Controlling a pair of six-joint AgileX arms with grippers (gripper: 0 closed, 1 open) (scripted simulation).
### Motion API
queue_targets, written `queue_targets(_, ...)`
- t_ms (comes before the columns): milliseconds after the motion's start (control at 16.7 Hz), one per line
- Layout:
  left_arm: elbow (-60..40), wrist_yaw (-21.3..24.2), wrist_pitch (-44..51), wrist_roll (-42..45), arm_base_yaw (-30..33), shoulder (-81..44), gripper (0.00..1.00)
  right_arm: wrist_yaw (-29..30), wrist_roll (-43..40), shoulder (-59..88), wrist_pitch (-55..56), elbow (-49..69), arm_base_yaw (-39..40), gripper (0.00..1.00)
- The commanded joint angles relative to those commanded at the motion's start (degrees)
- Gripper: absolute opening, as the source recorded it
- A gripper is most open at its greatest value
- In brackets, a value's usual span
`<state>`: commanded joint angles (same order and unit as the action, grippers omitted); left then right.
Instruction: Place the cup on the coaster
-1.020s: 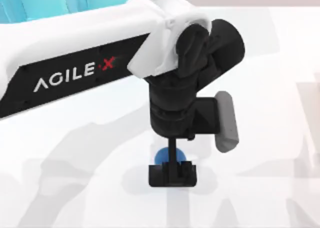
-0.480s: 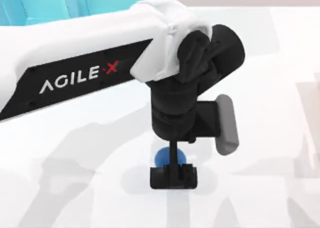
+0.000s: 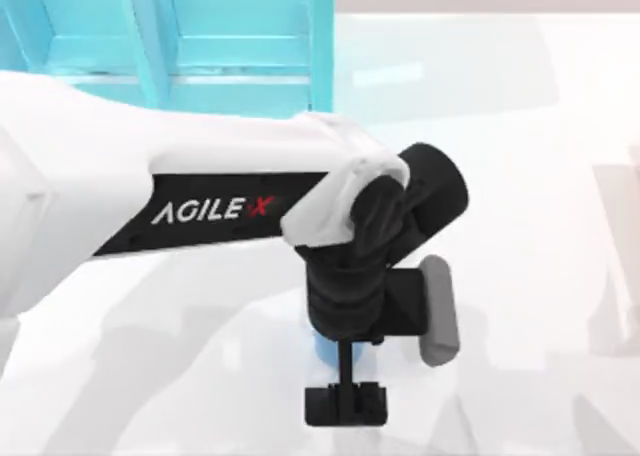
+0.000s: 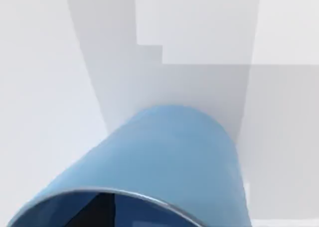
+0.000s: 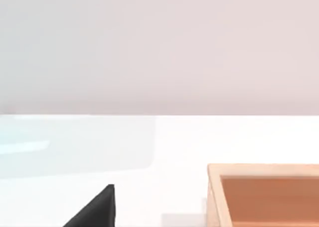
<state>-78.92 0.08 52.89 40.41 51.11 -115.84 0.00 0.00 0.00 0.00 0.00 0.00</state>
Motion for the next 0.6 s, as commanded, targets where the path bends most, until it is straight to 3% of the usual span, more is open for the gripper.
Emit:
queue_targets(300, 0.66, 0.0, -0.72, 0.01, 0.01, -0.24, 1.0, 0.0, 0.0, 0.0, 0.0, 0.0, 0.0, 1.0)
queue_targets(600, 0.66, 0.0, -0.72, 0.01, 0.01, -0.24, 0.62, 0.0, 0.0, 0.0, 0.0, 0.0, 0.0, 1.0)
